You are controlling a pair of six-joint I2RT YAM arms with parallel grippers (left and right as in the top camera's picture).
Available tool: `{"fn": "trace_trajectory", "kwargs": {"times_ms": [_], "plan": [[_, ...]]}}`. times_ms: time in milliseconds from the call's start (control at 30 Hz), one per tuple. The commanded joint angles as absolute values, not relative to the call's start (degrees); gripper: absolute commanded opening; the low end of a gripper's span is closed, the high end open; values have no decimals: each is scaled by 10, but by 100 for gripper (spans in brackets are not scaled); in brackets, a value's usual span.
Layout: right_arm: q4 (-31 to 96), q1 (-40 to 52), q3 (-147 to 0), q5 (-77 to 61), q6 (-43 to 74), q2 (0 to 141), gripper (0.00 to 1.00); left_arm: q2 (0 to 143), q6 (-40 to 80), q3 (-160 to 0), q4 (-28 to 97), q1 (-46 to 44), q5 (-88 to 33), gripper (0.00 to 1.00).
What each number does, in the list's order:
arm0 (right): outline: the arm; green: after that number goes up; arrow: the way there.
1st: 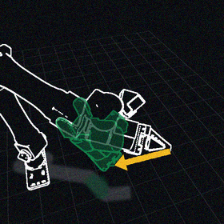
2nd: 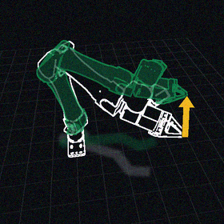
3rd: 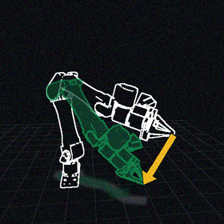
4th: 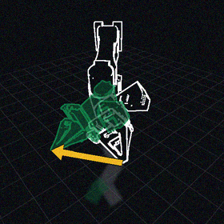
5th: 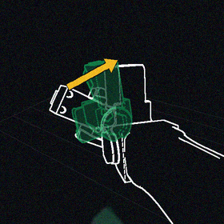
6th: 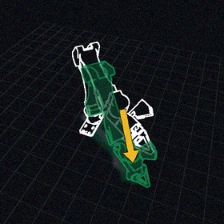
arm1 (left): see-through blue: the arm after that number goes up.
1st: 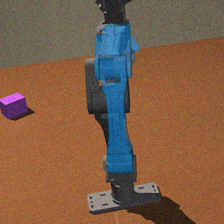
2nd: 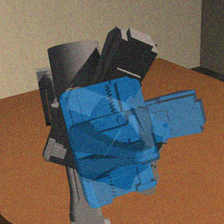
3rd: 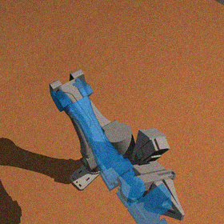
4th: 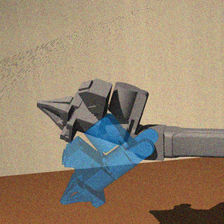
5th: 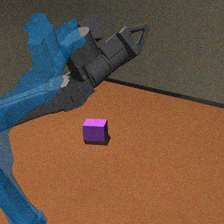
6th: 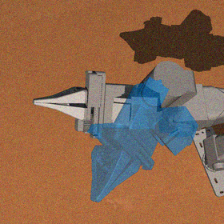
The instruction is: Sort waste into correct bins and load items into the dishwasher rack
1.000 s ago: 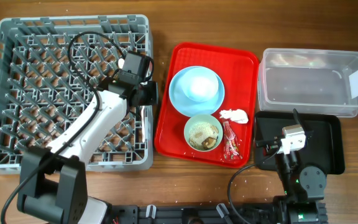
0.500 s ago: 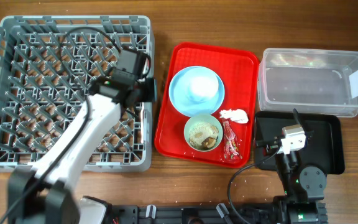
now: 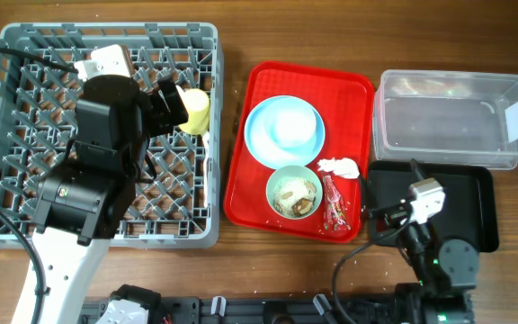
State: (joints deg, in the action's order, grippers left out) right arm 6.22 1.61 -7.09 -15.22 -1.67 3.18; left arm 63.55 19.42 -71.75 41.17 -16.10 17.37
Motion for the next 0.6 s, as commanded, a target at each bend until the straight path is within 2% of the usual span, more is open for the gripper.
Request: {"fn": "trace_trajectory", "kwargs": {"times_ms": [0, 67, 200, 233, 300, 333, 367, 400, 467, 567], "plan": [[96, 14, -241, -167, 43, 144, 100, 638, 202, -715, 412, -159, 185, 100], [219, 14, -416, -181, 44, 299, 100, 638, 202, -715, 412, -159, 185, 100], [552, 14, -820, -160, -13, 622, 100, 638, 202, -715, 412, -159, 185, 100], [594, 14, -898, -161, -13, 691, 100, 638, 202, -715, 412, -159, 185, 100], [624, 14, -966, -128, -13, 786, 100, 638, 202, -715, 412, -159, 185, 100], [615, 14, -966, -90, -8, 817, 72, 638, 202, -715, 412, -159, 185, 100], [611, 14, -966, -46, 22, 846, 31, 638, 202, -715, 412, -159, 185, 100], [611, 14, -966, 3, 50, 873, 4, 638, 202, -715, 412, -159, 185, 100], [622, -8, -966, 45, 96, 938, 4, 638, 202, -715, 412, -159, 185, 100], [643, -60, -961, -13, 108, 1029, 4, 638, 202, -715, 412, -159, 185, 100]]}}
